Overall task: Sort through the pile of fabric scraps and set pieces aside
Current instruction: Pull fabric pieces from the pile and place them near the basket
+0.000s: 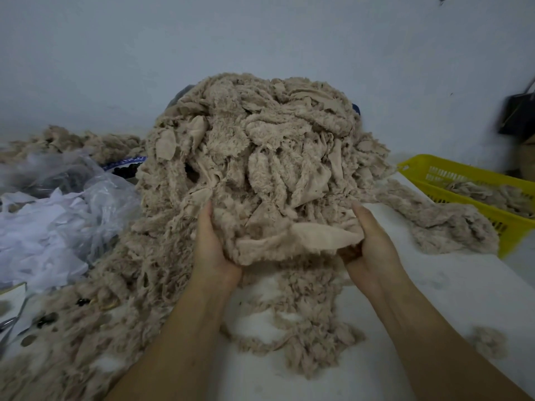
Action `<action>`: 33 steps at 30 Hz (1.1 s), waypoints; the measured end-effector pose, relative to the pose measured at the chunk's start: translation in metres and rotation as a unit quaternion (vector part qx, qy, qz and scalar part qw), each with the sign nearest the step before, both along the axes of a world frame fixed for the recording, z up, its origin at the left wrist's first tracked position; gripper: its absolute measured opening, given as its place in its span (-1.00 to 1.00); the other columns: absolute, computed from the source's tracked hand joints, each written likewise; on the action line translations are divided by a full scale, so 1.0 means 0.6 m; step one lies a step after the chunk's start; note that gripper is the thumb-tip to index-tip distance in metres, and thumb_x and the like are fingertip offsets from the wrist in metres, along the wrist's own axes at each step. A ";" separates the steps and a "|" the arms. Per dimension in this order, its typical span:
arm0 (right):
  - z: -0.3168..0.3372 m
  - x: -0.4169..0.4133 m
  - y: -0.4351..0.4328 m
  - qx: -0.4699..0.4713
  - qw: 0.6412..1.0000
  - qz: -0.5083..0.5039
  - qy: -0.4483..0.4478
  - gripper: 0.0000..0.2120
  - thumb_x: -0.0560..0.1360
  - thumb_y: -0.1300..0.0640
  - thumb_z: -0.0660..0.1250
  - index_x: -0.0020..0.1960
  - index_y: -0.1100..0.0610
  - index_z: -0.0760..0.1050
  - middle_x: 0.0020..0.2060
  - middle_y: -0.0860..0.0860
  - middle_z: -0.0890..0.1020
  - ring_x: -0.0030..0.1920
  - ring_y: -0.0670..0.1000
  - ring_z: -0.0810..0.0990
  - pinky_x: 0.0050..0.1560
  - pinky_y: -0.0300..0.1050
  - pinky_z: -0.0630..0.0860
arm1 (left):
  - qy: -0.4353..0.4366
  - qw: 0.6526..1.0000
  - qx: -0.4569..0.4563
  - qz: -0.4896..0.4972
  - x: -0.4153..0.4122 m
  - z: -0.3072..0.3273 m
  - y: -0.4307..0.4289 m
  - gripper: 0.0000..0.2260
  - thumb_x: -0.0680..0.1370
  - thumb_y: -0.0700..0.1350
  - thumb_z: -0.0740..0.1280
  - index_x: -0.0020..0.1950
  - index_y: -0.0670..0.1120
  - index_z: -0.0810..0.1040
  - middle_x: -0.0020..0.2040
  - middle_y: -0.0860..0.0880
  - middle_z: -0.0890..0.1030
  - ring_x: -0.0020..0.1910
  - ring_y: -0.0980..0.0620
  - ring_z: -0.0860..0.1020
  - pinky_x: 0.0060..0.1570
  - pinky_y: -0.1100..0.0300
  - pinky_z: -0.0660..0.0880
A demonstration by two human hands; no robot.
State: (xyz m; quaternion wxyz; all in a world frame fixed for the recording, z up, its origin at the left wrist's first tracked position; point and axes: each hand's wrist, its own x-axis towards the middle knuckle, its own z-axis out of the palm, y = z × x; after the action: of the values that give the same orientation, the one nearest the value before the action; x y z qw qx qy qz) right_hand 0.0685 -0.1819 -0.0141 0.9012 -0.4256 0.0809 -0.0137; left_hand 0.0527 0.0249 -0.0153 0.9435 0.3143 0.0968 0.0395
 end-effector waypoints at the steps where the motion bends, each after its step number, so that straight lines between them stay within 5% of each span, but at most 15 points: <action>1: 0.000 0.000 -0.001 -0.006 1.000 -0.005 -0.001 -0.91 0.58 0.05 0.34 -0.03 0.06 0.56 -0.55 -0.02 0.51 -0.56 -0.06 0.49 -0.40 -0.16 0.58 | 0.011 0.999 0.027 0.020 0.002 -0.002 -0.001 -0.59 0.62 0.16 0.24 0.02 -0.09 0.75 -0.02 -0.10 0.73 -0.08 -0.08 0.72 -0.16 -0.07 0.65; 5: -0.002 0.004 -0.002 -0.033 0.999 0.005 -0.019 -0.76 0.60 0.02 0.30 -0.16 0.15 0.53 -0.51 0.02 0.52 -0.47 -0.02 0.51 -0.18 -0.03 0.55 | 0.035 0.981 0.181 0.055 -0.003 -0.004 -0.021 -0.72 0.62 0.02 0.31 0.22 -0.12 0.61 0.08 -0.09 0.72 0.01 -0.06 0.70 -0.05 -0.02 0.66; 7: -0.005 0.004 -0.001 -0.016 0.999 0.032 -0.022 -0.63 0.60 -0.03 0.29 -0.30 0.17 0.50 -0.45 0.01 0.51 -0.45 -0.03 0.50 -0.25 -0.09 0.54 | 0.014 0.971 0.235 0.031 -0.012 -0.007 -0.034 -0.72 0.61 0.02 0.33 0.27 -0.06 0.59 0.13 -0.02 0.70 0.11 -0.01 0.67 0.13 -0.04 0.60; 10: -0.013 0.001 0.003 0.001 0.997 0.074 -0.024 -0.73 0.52 -0.09 0.35 -0.15 0.11 0.46 -0.38 -0.03 0.44 -0.48 -0.10 0.40 -0.45 -0.23 0.44 | 0.008 0.946 0.325 0.009 -0.020 -0.014 -0.047 -0.78 0.59 0.07 0.34 0.21 0.09 0.61 0.15 0.09 0.67 0.14 0.12 0.64 0.16 0.04 0.59; 13: -0.018 0.001 0.006 -0.054 0.994 0.095 -0.021 -0.76 0.58 -0.08 0.28 -0.14 0.05 0.38 -0.37 -0.07 0.44 -0.53 -0.17 0.41 -0.53 -0.30 0.40 | -0.012 0.936 0.351 -0.010 -0.020 -0.019 -0.056 -0.77 0.62 0.01 0.31 0.27 0.09 0.57 0.24 0.06 0.63 0.24 0.05 0.59 0.29 -0.06 0.52; 16: -0.012 -0.001 0.004 -0.014 0.993 0.105 -0.044 -0.63 0.62 -0.08 0.20 -0.28 0.09 0.33 -0.44 -0.04 0.30 -0.55 -0.11 0.22 -0.57 -0.28 0.29 | -0.007 0.931 0.364 0.007 -0.018 -0.021 -0.058 -0.70 0.60 0.02 0.34 0.33 0.08 0.50 0.24 0.05 0.60 0.26 -0.01 0.55 0.33 -0.06 0.48; 19: -0.005 -0.002 -0.003 0.085 0.991 0.099 -0.043 -0.55 0.61 -0.10 0.19 -0.40 0.08 0.32 -0.48 -0.04 0.25 -0.58 -0.11 0.17 -0.61 -0.27 0.22 | 0.002 0.886 0.463 -0.009 -0.016 -0.036 -0.054 -0.74 0.53 0.15 0.40 0.19 0.18 0.50 0.11 0.17 0.58 0.17 0.07 0.56 0.20 0.13 0.51; 21: -0.002 -0.001 -0.009 0.141 0.984 0.098 -0.037 -0.51 0.60 -0.12 0.19 -0.43 0.08 0.30 -0.50 -0.05 0.23 -0.61 -0.11 0.15 -0.61 -0.28 0.14 | -0.031 0.842 0.536 -0.054 -0.019 -0.043 -0.056 -0.79 0.49 0.24 0.40 0.11 0.32 0.56 0.09 0.31 0.58 0.10 0.31 0.53 0.09 0.37 0.49; 23: 0.000 -0.001 -0.014 0.177 0.979 0.100 -0.025 -0.48 0.61 -0.15 0.18 -0.46 0.08 0.29 -0.52 -0.06 0.23 -0.61 -0.11 0.14 -0.61 -0.28 0.11 | -0.047 0.805 0.586 -0.078 -0.021 -0.041 -0.058 -0.95 0.50 0.28 0.38 -0.12 0.47 0.54 -0.14 0.49 0.53 -0.11 0.55 0.45 -0.16 0.63 0.35; 27: 0.002 -0.001 -0.018 0.197 0.976 0.091 -0.019 -0.46 0.61 -0.18 0.18 -0.47 0.07 0.27 -0.54 -0.07 0.21 -0.61 -0.11 0.13 -0.60 -0.26 0.07 | -0.018 0.791 0.607 -0.080 -0.019 -0.040 -0.052 -0.79 0.48 0.34 0.32 -0.23 0.27 0.49 -0.23 0.38 0.48 -0.30 0.51 0.41 -0.37 0.63 0.31; 30: 0.003 -0.002 -0.022 0.204 0.975 0.083 -0.028 -0.50 0.57 -0.17 0.22 -0.44 0.06 0.22 -0.54 -0.07 0.18 -0.61 -0.11 0.12 -0.55 -0.24 0.03 | -0.051 0.795 0.595 -0.106 -0.022 -0.038 -0.046 -0.71 0.32 0.48 0.35 -0.13 0.35 0.58 -0.15 0.38 0.60 -0.14 0.46 0.52 -0.23 0.57 0.39; 33: 0.002 -0.002 -0.027 0.195 0.978 0.070 -0.035 -0.50 0.58 -0.16 0.21 -0.43 0.06 0.21 -0.54 -0.07 0.17 -0.59 -0.10 0.11 -0.53 -0.24 0.03 | -0.086 0.778 0.605 -0.142 -0.023 -0.040 -0.040 -0.87 0.38 0.30 0.49 -0.12 0.47 0.59 -0.09 0.39 0.65 -0.08 0.42 0.59 -0.16 0.51 0.50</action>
State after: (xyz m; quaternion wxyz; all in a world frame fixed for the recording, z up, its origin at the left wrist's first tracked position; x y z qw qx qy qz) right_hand 0.0674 -0.1984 -0.0132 0.9679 -0.2453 0.0206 0.0501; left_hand 0.0389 0.0007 -0.0395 0.5581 0.8262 -0.0749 -0.0176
